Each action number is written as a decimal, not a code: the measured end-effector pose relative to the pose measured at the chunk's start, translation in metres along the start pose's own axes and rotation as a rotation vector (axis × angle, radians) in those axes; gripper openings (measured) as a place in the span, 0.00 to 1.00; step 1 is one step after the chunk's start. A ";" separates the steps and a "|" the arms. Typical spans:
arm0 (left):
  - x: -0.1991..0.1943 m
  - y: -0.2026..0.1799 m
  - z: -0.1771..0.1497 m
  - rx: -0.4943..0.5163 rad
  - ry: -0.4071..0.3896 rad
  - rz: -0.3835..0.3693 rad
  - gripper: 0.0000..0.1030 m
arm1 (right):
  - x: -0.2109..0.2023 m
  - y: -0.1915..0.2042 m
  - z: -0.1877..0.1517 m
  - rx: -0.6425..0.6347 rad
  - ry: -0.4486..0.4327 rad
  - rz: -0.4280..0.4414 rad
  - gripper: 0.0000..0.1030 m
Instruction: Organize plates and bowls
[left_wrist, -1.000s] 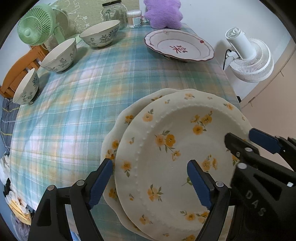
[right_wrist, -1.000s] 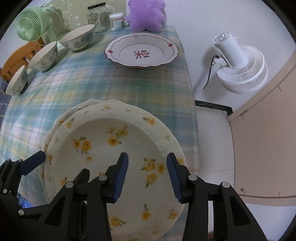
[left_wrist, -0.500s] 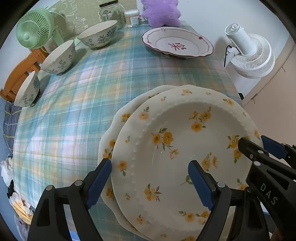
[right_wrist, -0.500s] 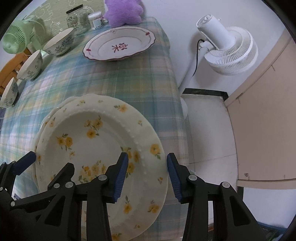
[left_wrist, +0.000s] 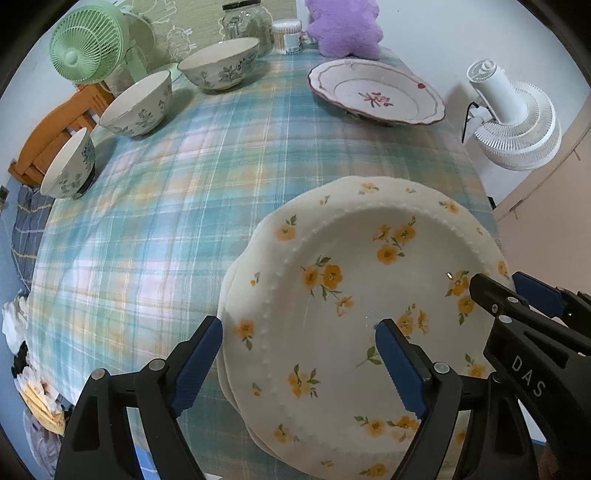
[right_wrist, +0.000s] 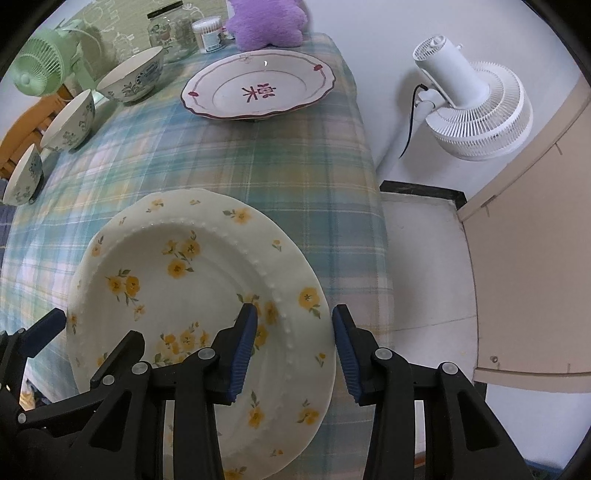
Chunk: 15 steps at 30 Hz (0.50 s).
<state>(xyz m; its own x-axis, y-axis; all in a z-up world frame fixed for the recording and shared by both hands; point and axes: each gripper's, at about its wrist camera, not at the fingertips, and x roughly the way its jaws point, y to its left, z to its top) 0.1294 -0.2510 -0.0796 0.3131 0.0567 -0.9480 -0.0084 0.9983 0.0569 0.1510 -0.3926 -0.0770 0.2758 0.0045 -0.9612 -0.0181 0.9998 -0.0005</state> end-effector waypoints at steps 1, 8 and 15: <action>-0.002 0.001 0.000 0.005 -0.006 -0.003 0.84 | -0.002 0.001 0.000 0.001 -0.007 -0.002 0.46; -0.025 0.017 0.010 0.042 -0.058 -0.057 0.84 | -0.038 0.013 -0.002 0.037 -0.099 -0.018 0.71; -0.050 0.031 0.031 0.075 -0.136 -0.100 0.84 | -0.071 0.023 0.005 0.133 -0.177 -0.014 0.71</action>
<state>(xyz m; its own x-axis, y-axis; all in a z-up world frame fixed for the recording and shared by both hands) 0.1429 -0.2231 -0.0208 0.4348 -0.0502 -0.8991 0.0987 0.9951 -0.0078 0.1358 -0.3693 -0.0075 0.4400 -0.0179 -0.8978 0.1102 0.9933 0.0342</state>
